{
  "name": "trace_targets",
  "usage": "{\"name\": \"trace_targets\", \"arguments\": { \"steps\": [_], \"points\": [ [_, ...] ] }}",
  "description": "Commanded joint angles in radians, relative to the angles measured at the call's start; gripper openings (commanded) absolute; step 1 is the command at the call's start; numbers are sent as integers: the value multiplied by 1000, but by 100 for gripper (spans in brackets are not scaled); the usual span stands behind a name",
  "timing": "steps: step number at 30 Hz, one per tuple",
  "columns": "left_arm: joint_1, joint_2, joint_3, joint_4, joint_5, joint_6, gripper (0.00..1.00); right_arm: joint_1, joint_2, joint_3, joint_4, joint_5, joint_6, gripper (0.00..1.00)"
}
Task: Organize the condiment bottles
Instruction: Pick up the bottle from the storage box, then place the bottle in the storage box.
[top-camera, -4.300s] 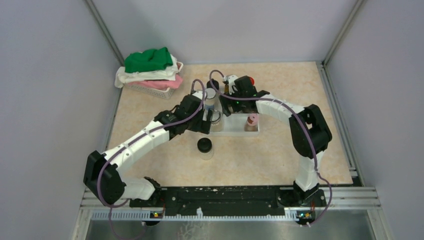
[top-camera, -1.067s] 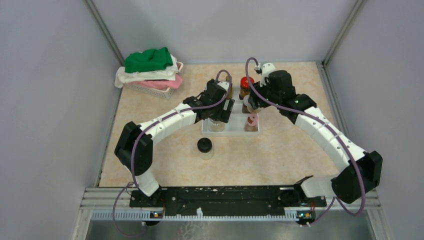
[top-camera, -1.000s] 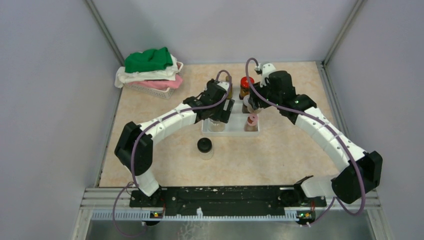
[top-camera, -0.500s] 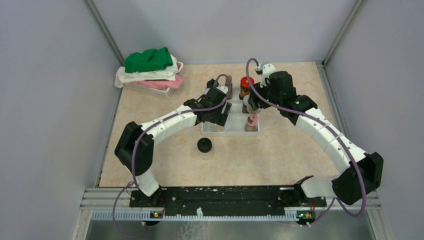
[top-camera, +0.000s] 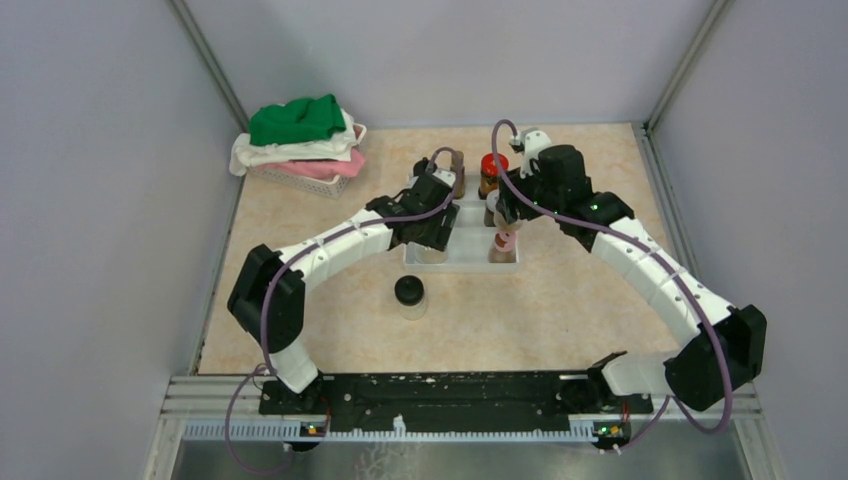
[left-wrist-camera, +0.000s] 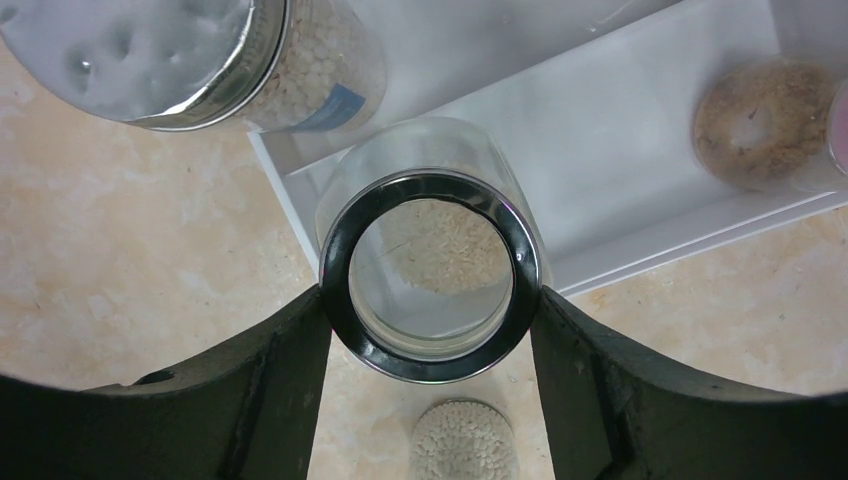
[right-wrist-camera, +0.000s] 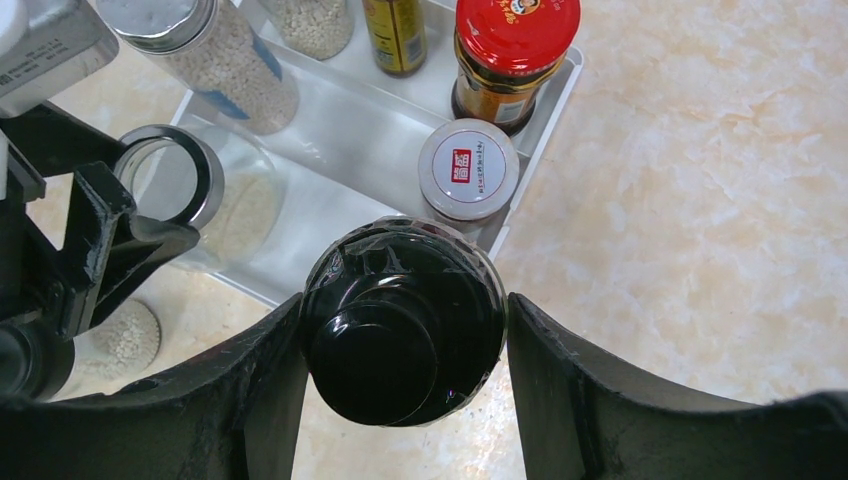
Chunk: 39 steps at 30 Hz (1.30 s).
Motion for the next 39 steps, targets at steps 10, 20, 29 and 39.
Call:
{"name": "trace_targets", "arguments": {
  "steps": [10,20,29,39],
  "points": [
    [-2,-72,270,9,53,61,54,-14,-74,3,63,14,-2,26],
    [-5,130,448,43,71,91,54,-39,-123,19,17,32,-10,26],
    [-8,238,459,84,12,62,54,-60,-150,-1,7,31,-22,26],
    [-8,299,452,124,-65,36,55,-69,-155,-22,17,13,-14,26]
  ]
}}
